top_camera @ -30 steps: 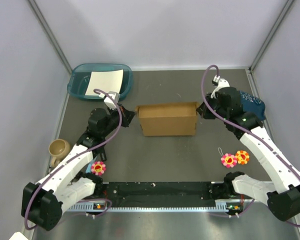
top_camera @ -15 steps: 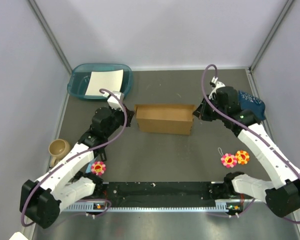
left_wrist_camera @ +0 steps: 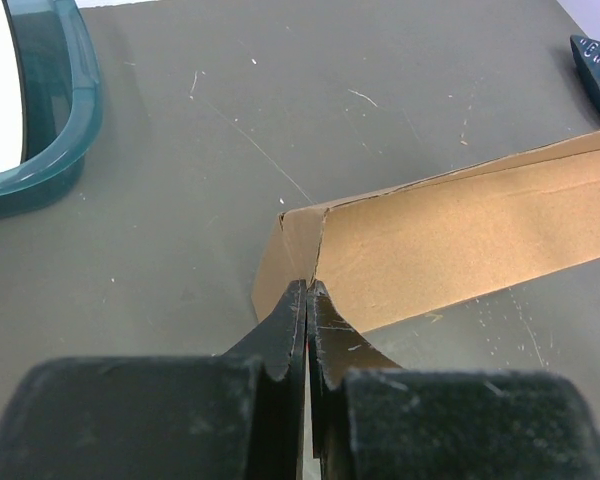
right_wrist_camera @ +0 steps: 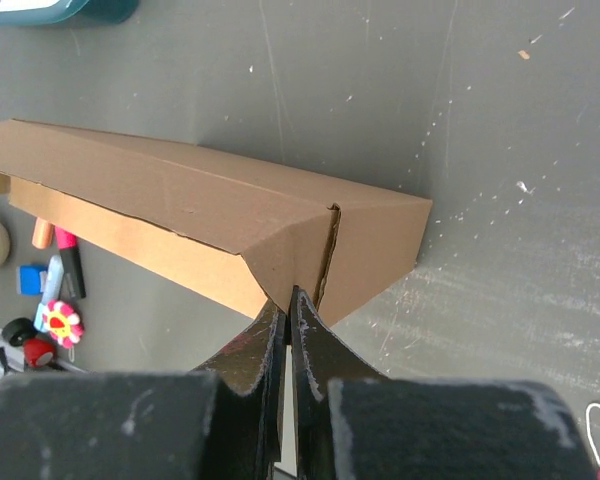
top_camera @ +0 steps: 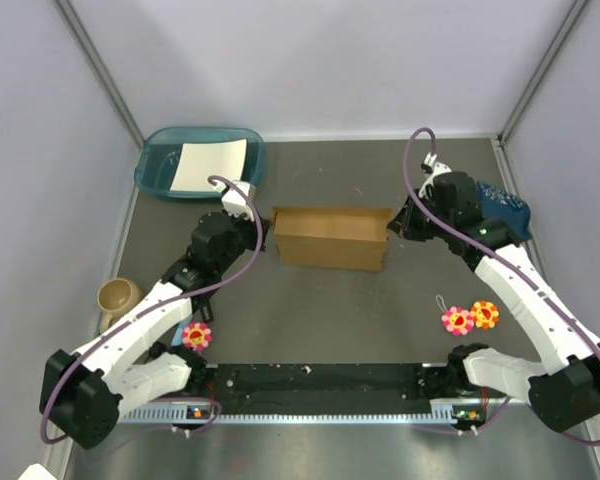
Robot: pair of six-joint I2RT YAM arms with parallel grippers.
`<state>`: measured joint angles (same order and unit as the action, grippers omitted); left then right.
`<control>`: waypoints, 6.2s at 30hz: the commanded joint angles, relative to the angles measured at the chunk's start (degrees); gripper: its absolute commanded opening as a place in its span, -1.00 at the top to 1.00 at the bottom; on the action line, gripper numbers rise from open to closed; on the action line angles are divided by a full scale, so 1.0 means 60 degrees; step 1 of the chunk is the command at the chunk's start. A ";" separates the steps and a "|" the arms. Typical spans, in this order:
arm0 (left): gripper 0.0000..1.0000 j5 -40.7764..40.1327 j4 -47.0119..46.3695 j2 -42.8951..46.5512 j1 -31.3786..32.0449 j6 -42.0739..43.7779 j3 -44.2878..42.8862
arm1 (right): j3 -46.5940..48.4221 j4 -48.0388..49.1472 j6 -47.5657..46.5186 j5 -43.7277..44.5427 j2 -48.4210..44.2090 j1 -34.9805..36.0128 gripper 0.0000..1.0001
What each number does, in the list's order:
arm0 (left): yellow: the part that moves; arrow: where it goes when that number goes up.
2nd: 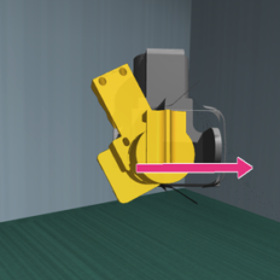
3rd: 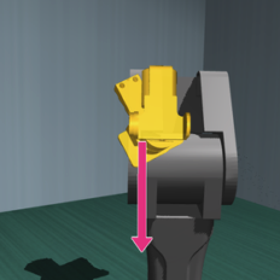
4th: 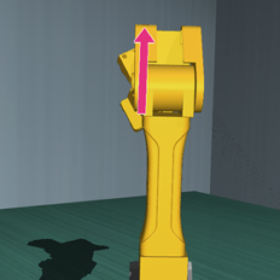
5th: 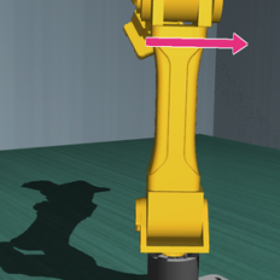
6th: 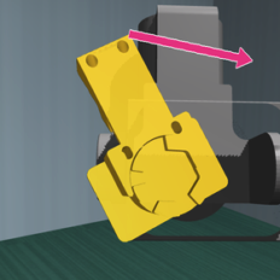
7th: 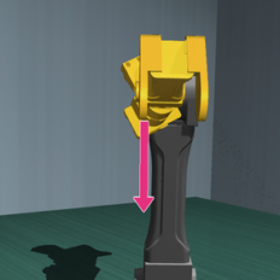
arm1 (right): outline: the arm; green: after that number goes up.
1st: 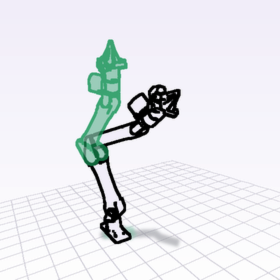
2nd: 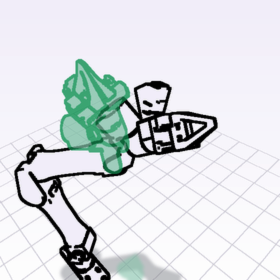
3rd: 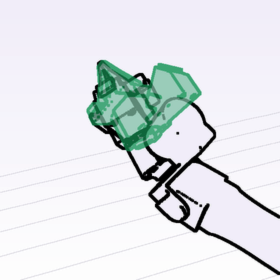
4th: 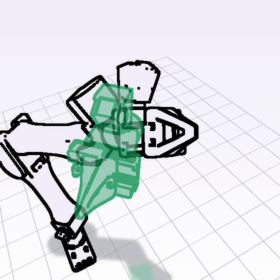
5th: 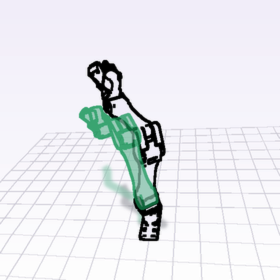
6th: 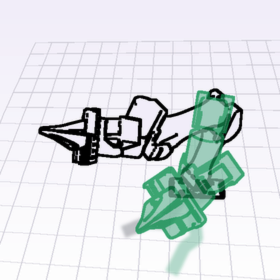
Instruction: Fold the paper box
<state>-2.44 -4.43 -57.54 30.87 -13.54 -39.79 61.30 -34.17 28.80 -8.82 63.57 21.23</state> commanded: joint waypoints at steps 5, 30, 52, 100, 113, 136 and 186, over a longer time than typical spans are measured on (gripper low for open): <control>1.00 0.0113 -0.0127 -0.0268 0.0055 -0.0146 -0.0692 | 0.0023 0.0495 -0.0916 0.0752 0.0040 -0.0009 1.00; 1.00 0.0655 0.0386 -0.1191 0.0040 -0.0366 -0.1586 | -0.0650 0.1476 -0.0522 0.1118 0.0816 0.0020 1.00; 1.00 0.0494 0.0401 -0.1426 0.0025 -0.0073 -0.1542 | -0.1208 0.1711 0.0517 0.0167 0.0993 -0.0038 1.00; 1.00 -0.0063 0.0562 -0.1748 0.0025 0.0191 -0.1483 | 0.0141 0.0671 0.0900 -0.0949 0.0582 -0.0404 1.00; 1.00 -0.0048 0.0635 -0.1646 0.0025 0.0118 -0.1513 | -0.0929 0.0714 0.0122 -0.0083 0.0406 -0.0390 1.00; 1.00 0.0362 0.0577 -0.0914 -0.0062 -0.1009 -0.1820 | -0.1867 0.1008 -0.0492 0.0781 0.0025 -0.0404 1.00; 1.00 0.0347 -0.0786 -0.1133 -0.0209 -0.0848 -0.1131 | -0.1881 0.0935 -0.1093 0.1733 0.0040 0.0211 1.00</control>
<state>-2.28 -5.67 -64.14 29.78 -18.17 -45.30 51.75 -20.99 24.32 -2.13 62.00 21.78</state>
